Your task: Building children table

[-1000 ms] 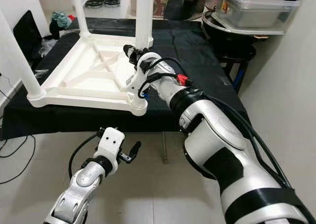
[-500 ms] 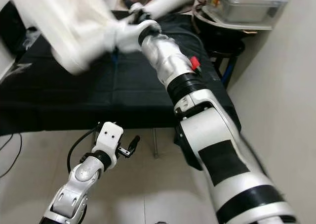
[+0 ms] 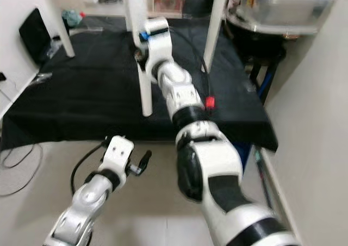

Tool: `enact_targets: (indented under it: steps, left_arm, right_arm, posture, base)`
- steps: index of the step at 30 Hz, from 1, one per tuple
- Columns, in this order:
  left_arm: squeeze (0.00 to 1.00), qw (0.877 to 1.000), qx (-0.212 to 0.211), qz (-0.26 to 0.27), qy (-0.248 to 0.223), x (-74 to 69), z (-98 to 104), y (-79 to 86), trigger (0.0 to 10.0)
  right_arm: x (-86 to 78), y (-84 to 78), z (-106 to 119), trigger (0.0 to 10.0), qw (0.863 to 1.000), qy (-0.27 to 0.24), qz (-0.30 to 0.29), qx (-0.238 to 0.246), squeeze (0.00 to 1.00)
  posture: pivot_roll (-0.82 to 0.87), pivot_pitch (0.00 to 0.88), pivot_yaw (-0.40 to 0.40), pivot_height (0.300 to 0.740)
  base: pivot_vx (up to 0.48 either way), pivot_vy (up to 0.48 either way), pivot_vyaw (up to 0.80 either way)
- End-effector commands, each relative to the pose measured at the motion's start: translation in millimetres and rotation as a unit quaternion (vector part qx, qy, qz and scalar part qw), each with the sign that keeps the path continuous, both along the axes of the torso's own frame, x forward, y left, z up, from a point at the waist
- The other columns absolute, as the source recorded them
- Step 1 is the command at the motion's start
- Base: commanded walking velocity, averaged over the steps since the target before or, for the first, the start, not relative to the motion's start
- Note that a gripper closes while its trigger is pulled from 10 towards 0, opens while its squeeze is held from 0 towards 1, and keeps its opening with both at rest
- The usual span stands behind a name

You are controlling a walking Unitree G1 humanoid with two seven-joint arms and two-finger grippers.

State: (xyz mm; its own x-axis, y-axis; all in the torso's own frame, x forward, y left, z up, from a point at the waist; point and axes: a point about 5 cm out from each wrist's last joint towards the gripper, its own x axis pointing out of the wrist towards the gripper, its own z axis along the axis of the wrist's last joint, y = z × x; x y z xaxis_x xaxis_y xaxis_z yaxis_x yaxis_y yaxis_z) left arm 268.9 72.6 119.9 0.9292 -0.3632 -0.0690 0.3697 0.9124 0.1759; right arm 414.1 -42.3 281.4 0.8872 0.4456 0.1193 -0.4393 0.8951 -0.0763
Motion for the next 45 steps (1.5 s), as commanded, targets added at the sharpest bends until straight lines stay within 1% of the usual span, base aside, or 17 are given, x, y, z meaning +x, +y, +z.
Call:
enact_targets:
  steps: [1,5,7,10,11,19,23,33,34,36,38,39,40,41,42,44,45]
  left_arm:
    - [0.00,1.000,0.005,0.004,0.006,-1.7,-3,1.4,10.0]
    - [0.00,1.000,0.002,0.004,0.003,-2.4,-1,1.2,10.0]
    - [0.00,1.000,-0.007,0.005,-0.003,-2.5,2,-0.2,10.0]
    - [0.00,1.000,-0.010,0.004,-0.004,-2.4,3,-0.6,10.0]
    - [0.00,1.000,-0.022,0.011,-0.004,-2.0,4,0.2,10.0]
    - [0.00,1.000,-0.022,0.013,0.001,-3.1,2,1.5,10.0]
    - [0.00,1.000,-0.019,0.012,0.003,-3.7,1,1.4,10.0]
    - [0.00,1.000,-0.018,0.008,0.004,-4.1,0,0.8,10.0]
    - [0.00,1.000,-0.022,0.008,0.007,-4.4,0,1.3,10.0]
    - [0.00,1.000,-0.022,0.008,0.007,-4.4,0,1.3,10.0]
    - [0.00,1.000,-0.028,0.006,0.009,-4.6,0,2.2,10.0]
    - [0.00,1.000,-0.028,0.006,0.009,-4.6,0,2.2,10.0]
    - [0.00,1.000,-0.028,0.006,0.008,-4.4,1,2.6,10.0]
    - [0.00,1.000,-0.028,0.007,0.005,-4.6,2,3.2,10.0]
    - [0.00,1.000,-0.028,0.007,0.005,-4.6,2,3.2,10.0]
    - [0.00,1.000,-0.026,0.008,-0.001,-4.8,3,3.8,10.0]
    - [0.00,1.000,-0.025,0.008,-0.004,-4.9,4,4.1,10.0]
  right_arm:
    - [-0.5,1.3,-20,0.0,0.999,0.030,-0.009,-0.027,0.00]
    - [2.6,-11.5,-25,0.0,0.998,0.048,-0.045,0.004,0.00]
    - [6.7,-28.1,-20,0.0,0.994,0.053,-0.082,0.044,0.00]
    - [7.8,-32.8,-17,0.0,0.993,0.047,-0.094,0.050,0.00]
    - [7.9,-37.2,-1,10.0,0.991,0.018,-0.090,0.094,1.00]
    - [6.3,-38.3,4,10.0,0.989,0.014,-0.066,0.132,1.00]
    - [4.0,-37.6,4,10.0,0.989,0.001,-0.053,0.136,1.00]
    - [-3.2,-38.7,-7,10.0,0.988,-0.001,-0.031,0.150,1.00]
    - [-19.1,-44.4,-20,10.0,0.986,-0.007,0.005,0.166,0.00]
    - [-19.1,-44.4,-20,10.0,0.986,-0.007,0.005,0.166,0.00]
    - [-58.3,-68.5,-47,10.0,0.985,-0.042,0.035,0.164,0.00]
    - [-58.3,-68.5,-47,10.0,0.985,-0.042,0.035,0.164,0.00]
    - [-70.6,-82.2,-64,10.0,0.987,-0.041,0.022,0.151,0.00]
    - [-78.0,-97.3,-83,10.0,0.991,-0.036,-0.015,0.128,0.00]
    - [-78.0,-97.3,-83,10.0,0.991,-0.036,-0.015,0.128,0.00]
    - [-89.8,-114.3,-108,10.0,0.992,-0.019,-0.070,0.108,0.00]
    - [-96.1,-116.9,-118,10.0,0.990,-0.007,-0.079,0.117,0.00]
  posture:
    - [0.07,0.091,-0.040,0.740]
    - [0.08,0.084,-0.035,0.740]
    - [0.08,0.077,-0.037,0.740]
    - [0.08,0.077,-0.037,0.740]
    - [0.08,0.068,-0.031,0.740]
    - [0.08,0.063,-0.030,0.740]
    - [0.08,0.062,-0.029,0.740]
    - [0.09,0.054,-0.032,0.740]
    - [0.09,0.053,-0.024,0.740]
    - [0.09,0.053,-0.024,0.740]
    - [0.08,0.058,-0.019,0.740]
    - [0.08,0.058,-0.019,0.740]
    - [0.09,0.060,-0.017,0.740]
    - [0.08,0.059,-0.013,0.740]
    - [0.08,0.059,-0.013,0.740]
    - [0.09,0.063,-0.014,0.740]
    - [0.09,0.061,-0.011,0.740]
  base:
    - [0.000,0.000,0.00]
    - [0.000,0.000,0.00]
    - [0.000,0.000,0.00]
    - [0.000,0.000,0.00]
    - [0.000,0.000,0.00]
    - [0.000,0.000,0.00]
    - [0.000,0.000,0.00]
    - [0.000,0.000,0.00]
    - [0.000,0.000,0.00]
    - [0.000,0.000,0.00]
    - [0.000,0.000,0.00]
    - [0.000,0.000,0.00]
    - [0.000,0.000,0.00]
    - [0.000,0.000,0.00]
    - [0.000,0.000,0.00]
    - [0.000,0.000,0.00]
    - [0.000,0.000,0.00]
